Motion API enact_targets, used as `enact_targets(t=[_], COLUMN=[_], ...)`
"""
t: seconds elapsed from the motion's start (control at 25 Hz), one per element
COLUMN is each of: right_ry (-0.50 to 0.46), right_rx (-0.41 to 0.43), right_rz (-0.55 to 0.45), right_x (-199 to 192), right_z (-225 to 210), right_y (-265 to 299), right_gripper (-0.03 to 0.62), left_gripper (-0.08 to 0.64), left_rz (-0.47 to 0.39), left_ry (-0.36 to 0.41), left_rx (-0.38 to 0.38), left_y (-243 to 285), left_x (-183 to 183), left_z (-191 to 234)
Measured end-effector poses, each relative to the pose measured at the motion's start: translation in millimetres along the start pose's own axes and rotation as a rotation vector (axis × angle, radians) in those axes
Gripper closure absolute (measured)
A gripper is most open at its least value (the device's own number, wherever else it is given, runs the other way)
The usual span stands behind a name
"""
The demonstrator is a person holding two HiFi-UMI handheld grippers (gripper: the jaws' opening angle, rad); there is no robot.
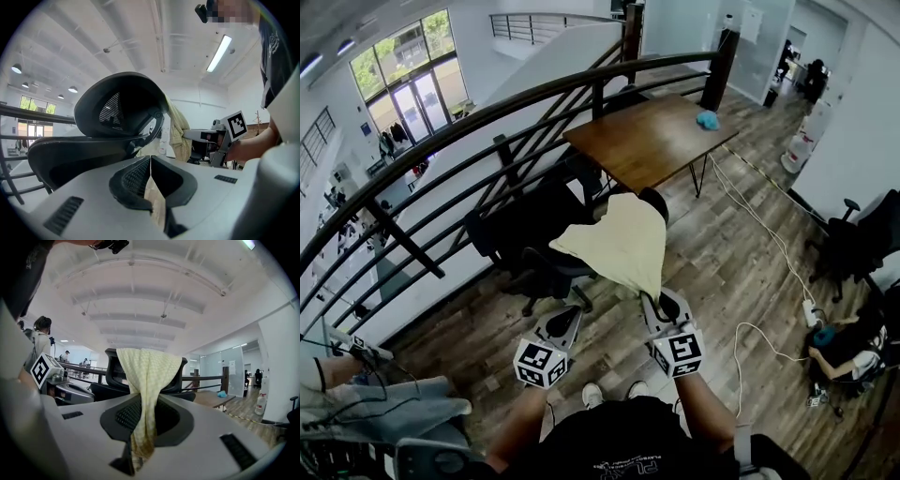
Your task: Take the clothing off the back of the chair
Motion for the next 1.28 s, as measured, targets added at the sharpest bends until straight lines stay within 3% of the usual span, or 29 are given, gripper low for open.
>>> enact_targets(t=[0.32,0.84,1.28], right_ry=[0.023,0.022,-0.006], right_rx=[-0.005,0.073,0.107], right_rz=[-0.018,-0.036,-0.065], right_x=[-1.4,-2.4,6.4], right_z=[10.8,3.0,-1.1], right_y=[-24.6,-79.7,-118.3], right_gripper=[0.52,0.52,0.52], left_gripper=[0.546,0.546,0.546], left_rz=[-0.001,-0.046,-0.065], left_ry=[-0.001,-0.047,-0.042], left_rx=[0.011,0.161,0.224], left_y=[-9.0,-48.9,-76.7], left_x=[-10.2,-22.0,-20.4], left_z=[-14.9,-84.3,-123.6])
Point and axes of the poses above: the fingertips, and each gripper's own axes: y forward along the fingers, z to its left, x out of its top, the point moved 7 cm from there along -y, backward along the fingers
